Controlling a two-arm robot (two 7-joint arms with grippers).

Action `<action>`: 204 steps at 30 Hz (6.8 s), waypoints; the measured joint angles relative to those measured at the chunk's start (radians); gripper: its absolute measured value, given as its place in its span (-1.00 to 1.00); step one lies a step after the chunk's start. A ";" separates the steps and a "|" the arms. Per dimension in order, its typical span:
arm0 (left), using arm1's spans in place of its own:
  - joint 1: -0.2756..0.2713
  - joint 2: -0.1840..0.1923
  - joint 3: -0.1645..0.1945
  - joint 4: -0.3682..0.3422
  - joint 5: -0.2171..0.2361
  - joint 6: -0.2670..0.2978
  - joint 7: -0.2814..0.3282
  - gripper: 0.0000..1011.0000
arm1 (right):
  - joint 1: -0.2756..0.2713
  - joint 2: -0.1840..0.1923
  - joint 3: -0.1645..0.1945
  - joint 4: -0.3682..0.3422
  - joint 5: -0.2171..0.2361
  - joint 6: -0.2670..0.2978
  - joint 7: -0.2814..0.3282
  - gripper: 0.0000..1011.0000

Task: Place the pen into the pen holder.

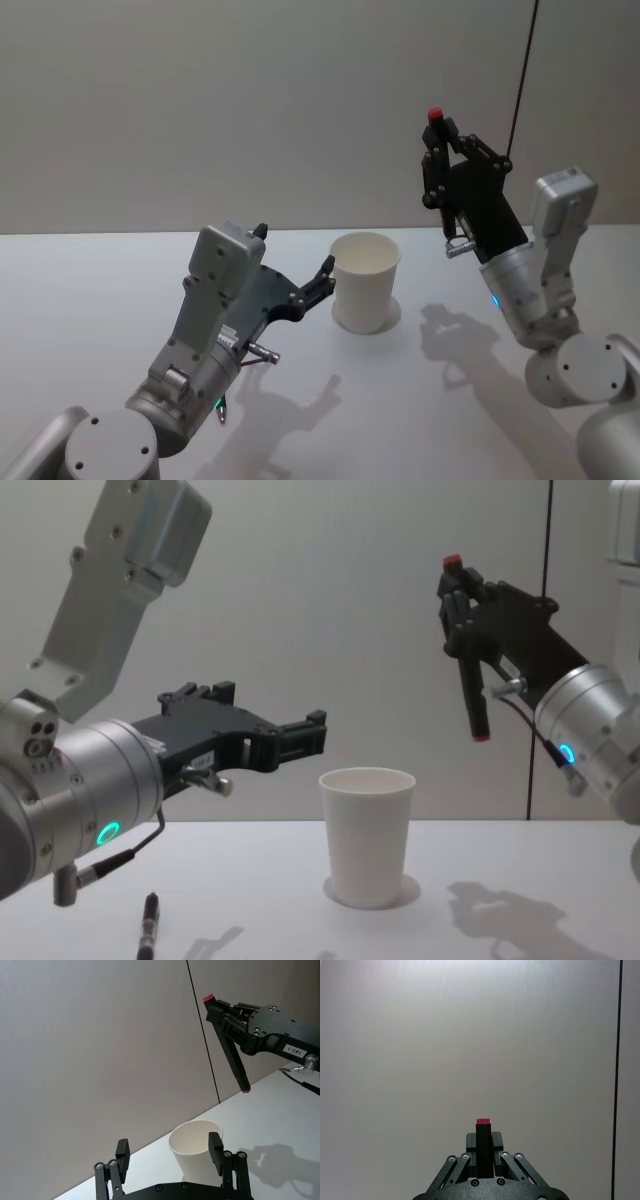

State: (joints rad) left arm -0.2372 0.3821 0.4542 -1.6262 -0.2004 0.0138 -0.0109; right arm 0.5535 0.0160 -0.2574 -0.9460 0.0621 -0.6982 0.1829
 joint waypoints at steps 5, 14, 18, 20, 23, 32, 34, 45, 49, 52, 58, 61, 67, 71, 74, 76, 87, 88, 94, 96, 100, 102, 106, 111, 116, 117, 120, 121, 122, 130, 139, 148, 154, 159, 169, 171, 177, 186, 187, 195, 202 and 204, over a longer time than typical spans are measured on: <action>0.000 0.000 0.000 0.000 0.000 0.000 0.000 0.99 | 0.025 -0.013 -0.002 0.052 0.050 -0.028 0.034 -0.67; 0.000 0.000 0.000 0.000 0.000 0.000 0.000 0.99 | 0.072 -0.039 -0.008 0.149 0.138 -0.060 0.099 -0.67; 0.000 0.000 0.000 0.000 0.000 0.000 0.000 0.99 | 0.090 -0.050 -0.012 0.187 0.165 -0.072 0.120 -0.67; 0.000 0.000 0.000 0.000 0.000 0.000 0.000 0.99 | 0.103 -0.057 -0.015 0.212 0.178 -0.078 0.134 -0.67; 0.000 0.000 0.000 0.000 0.000 0.000 0.000 0.99 | 0.118 -0.066 -0.018 0.244 0.195 -0.088 0.149 -0.67; 0.000 0.000 0.000 0.000 0.000 0.000 0.000 0.99 | 0.165 -0.092 -0.027 0.342 0.234 -0.126 0.188 -0.67; 0.000 0.000 0.000 0.000 0.000 0.000 0.000 0.99 | 0.179 -0.099 -0.029 0.370 0.241 -0.136 0.195 -0.67; 0.000 0.000 0.000 0.000 0.000 0.000 0.000 0.99 | 0.235 -0.126 -0.032 0.491 0.262 -0.182 0.223 -0.67; 0.000 0.000 0.000 0.000 0.000 0.000 0.000 0.99 | 0.251 -0.133 -0.032 0.526 0.264 -0.195 0.228 -0.67; 0.000 0.000 0.000 0.000 0.000 0.000 0.000 0.99 | 0.264 -0.138 -0.031 0.554 0.264 -0.203 0.232 -0.67; 0.000 0.000 0.000 0.000 0.000 0.000 0.000 0.99 | 0.285 -0.147 -0.028 0.604 0.264 -0.217 0.238 -0.67; 0.000 0.000 0.000 0.000 0.000 0.000 0.000 0.99 | 0.293 -0.150 -0.027 0.622 0.263 -0.223 0.240 -0.67; 0.000 0.000 0.000 0.000 0.000 0.000 0.000 0.99 | 0.310 -0.156 -0.023 0.665 0.257 -0.232 0.243 -0.67; 0.000 0.000 0.000 0.000 0.000 0.000 0.000 0.99 | 0.316 -0.158 -0.021 0.682 0.252 -0.235 0.244 -0.67; 0.000 0.000 0.000 0.000 0.000 0.000 0.000 0.99 | 0.320 -0.159 -0.020 0.692 0.247 -0.235 0.244 -0.67; 0.000 0.000 0.000 0.000 0.000 0.000 0.000 0.99 | 0.321 -0.160 -0.020 0.698 0.244 -0.235 0.244 -0.60; 0.000 0.000 0.000 0.000 0.000 0.000 0.000 0.99 | 0.312 -0.159 -0.018 0.692 0.225 -0.229 0.235 0.12; 0.000 0.000 0.000 0.000 0.000 0.000 0.000 0.99 | 0.311 -0.158 -0.018 0.689 0.223 -0.227 0.233 0.16; 0.000 0.000 0.000 0.000 0.000 0.000 0.000 0.99 | 0.283 -0.150 -0.017 0.637 0.204 -0.206 0.218 0.51; 0.000 0.000 0.000 0.000 0.000 0.000 0.000 0.99 | 0.273 -0.147 -0.017 0.616 0.199 -0.198 0.213 0.61; 0.000 0.000 0.000 0.000 0.000 0.000 0.000 0.99 | 0.226 -0.130 -0.015 0.521 0.179 -0.152 0.193 0.83; 0.000 0.000 0.000 0.000 0.000 0.000 0.000 0.99 | 0.195 -0.119 -0.013 0.459 0.170 -0.123 0.185 0.98; 0.000 0.000 0.000 0.000 0.000 0.000 0.000 0.99 | 0.158 -0.105 -0.010 0.381 0.159 -0.077 0.175 0.98; 0.000 0.000 0.000 0.000 0.000 0.000 0.000 0.99 | 0.088 -0.076 0.003 0.237 0.153 0.009 0.165 0.98; 0.000 0.000 0.000 0.000 0.000 0.000 0.000 0.99 | 0.024 -0.044 0.021 0.105 0.160 0.098 0.163 0.98; 0.000 0.000 0.000 0.000 0.000 0.000 0.000 0.99 | 0.016 -0.040 0.023 0.088 0.161 0.105 0.163 0.98; 0.000 0.000 0.000 0.000 0.000 0.000 0.000 0.99 | -0.022 -0.020 0.036 0.014 0.173 0.154 0.164 0.98; 0.000 0.000 0.000 0.000 0.000 0.000 0.000 0.99 | -0.030 -0.015 0.039 -0.001 0.175 0.164 0.165 0.98; 0.000 0.000 0.000 0.000 0.000 0.000 0.000 0.99 | -0.050 -0.005 0.046 -0.039 0.179 0.185 0.165 0.98; 0.000 0.000 0.000 0.000 0.000 0.000 0.000 0.99 | -0.139 0.041 0.071 -0.197 0.186 0.273 0.160 0.98; 0.000 0.000 0.000 0.000 0.000 0.000 0.000 0.99 | -0.238 0.090 0.095 -0.358 0.181 0.374 0.140 0.98; 0.000 0.000 0.000 0.000 0.000 0.000 0.000 0.99 | -0.327 0.133 0.117 -0.486 0.184 0.473 0.114 0.98; 0.000 0.000 0.000 0.000 0.000 0.000 0.000 0.99 | -0.381 0.158 0.130 -0.554 0.188 0.518 0.093 0.98; 0.000 0.000 0.000 0.000 0.000 0.000 0.000 0.99 | -0.426 0.179 0.142 -0.609 0.189 0.564 0.068 0.98; 0.000 0.000 0.000 0.000 0.000 0.000 0.000 0.99 | -0.490 0.213 0.162 -0.690 0.194 0.665 0.026 0.98; 0.000 0.000 0.000 0.000 0.000 0.000 0.000 0.99 | -0.501 0.220 0.167 -0.704 0.196 0.695 0.016 0.98; 0.000 0.000 0.000 0.000 0.000 0.000 0.000 0.99 | -0.524 0.239 0.179 -0.738 0.200 0.769 -0.004 0.98; 0.000 0.000 0.000 0.000 0.000 0.000 0.000 0.99 | -0.545 0.261 0.196 -0.771 0.213 0.864 -0.021 0.98; 0.000 0.000 0.000 0.000 0.000 0.000 0.000 0.99 | -0.547 0.264 0.198 -0.775 0.216 0.880 -0.022 0.98; 0.000 0.000 0.000 0.000 0.000 0.000 0.000 0.99 | -0.554 0.276 0.206 -0.789 0.223 0.939 -0.025 0.98; 0.000 0.000 0.000 0.000 0.000 0.000 0.000 0.99 | -0.556 0.281 0.208 -0.794 0.225 0.964 -0.026 0.98; 0.000 0.000 0.000 0.000 0.000 0.000 0.000 0.99 | -0.557 0.282 0.209 -0.796 0.226 0.970 -0.026 0.98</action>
State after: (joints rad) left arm -0.2372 0.3821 0.4542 -1.6262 -0.2002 0.0139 -0.0111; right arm -0.0031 0.2980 -0.0479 -1.7417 0.2884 0.2722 0.1569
